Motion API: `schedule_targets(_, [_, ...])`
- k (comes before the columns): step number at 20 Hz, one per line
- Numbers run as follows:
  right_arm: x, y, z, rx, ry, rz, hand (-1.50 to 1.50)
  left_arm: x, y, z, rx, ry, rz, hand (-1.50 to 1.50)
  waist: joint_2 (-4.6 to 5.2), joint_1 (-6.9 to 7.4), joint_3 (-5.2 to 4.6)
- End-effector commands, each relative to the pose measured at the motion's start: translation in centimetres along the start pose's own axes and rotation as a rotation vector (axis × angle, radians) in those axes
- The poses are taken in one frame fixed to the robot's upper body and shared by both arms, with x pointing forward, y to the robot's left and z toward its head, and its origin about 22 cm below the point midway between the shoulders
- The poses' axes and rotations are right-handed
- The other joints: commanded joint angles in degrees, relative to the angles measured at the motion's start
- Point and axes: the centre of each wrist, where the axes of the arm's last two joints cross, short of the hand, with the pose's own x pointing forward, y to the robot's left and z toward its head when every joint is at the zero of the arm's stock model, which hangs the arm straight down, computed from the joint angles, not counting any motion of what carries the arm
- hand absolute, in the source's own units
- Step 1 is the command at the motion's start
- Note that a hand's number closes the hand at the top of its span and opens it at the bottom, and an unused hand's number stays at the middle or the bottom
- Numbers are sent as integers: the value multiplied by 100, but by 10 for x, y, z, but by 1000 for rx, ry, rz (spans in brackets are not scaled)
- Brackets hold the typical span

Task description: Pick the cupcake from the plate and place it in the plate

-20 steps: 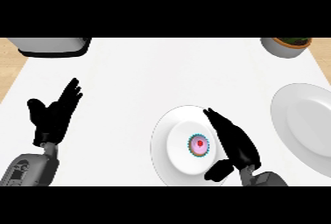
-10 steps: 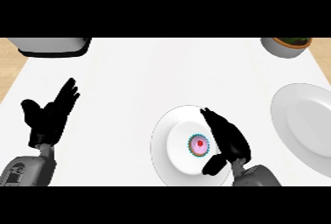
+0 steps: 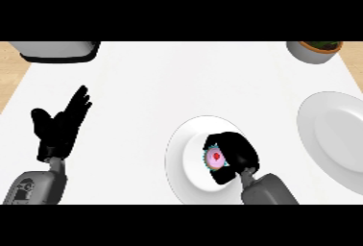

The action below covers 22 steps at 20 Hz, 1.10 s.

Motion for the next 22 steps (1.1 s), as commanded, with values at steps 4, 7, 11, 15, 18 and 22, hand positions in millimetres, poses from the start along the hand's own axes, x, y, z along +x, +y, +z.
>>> schedule_targets(4, [23, 22, -9, -12, -43, -16, 150, 18, -3, -1, -3, 2, 9, 0, 1, 7, 0])
schedule_targets(7, [9, 6, -7, -155, -40, -28, 150, -16, 8, 5, 19, -3, -20, 0, 6, 1, -1])
schedule_targets(11, [-22, 30, 49, -125, -225, 136, 150, 2, 23, 3, 26, -6, 2, 0, -25, -86, -1])
schedule_targets(15, [-41, 33, 99, 39, -563, 242, 150, -3, 21, 4, 46, 14, -9, 0, -96, -285, 6])
schedule_targets(18, [-68, 0, 138, -147, -640, 246, 150, -9, 16, 8, 55, 28, 12, 0, -99, -427, 8])
schedule_targets(22, [-79, -43, 166, -487, -657, 205, 150, -19, 23, 19, 80, 18, 24, 0, -104, -414, 9])
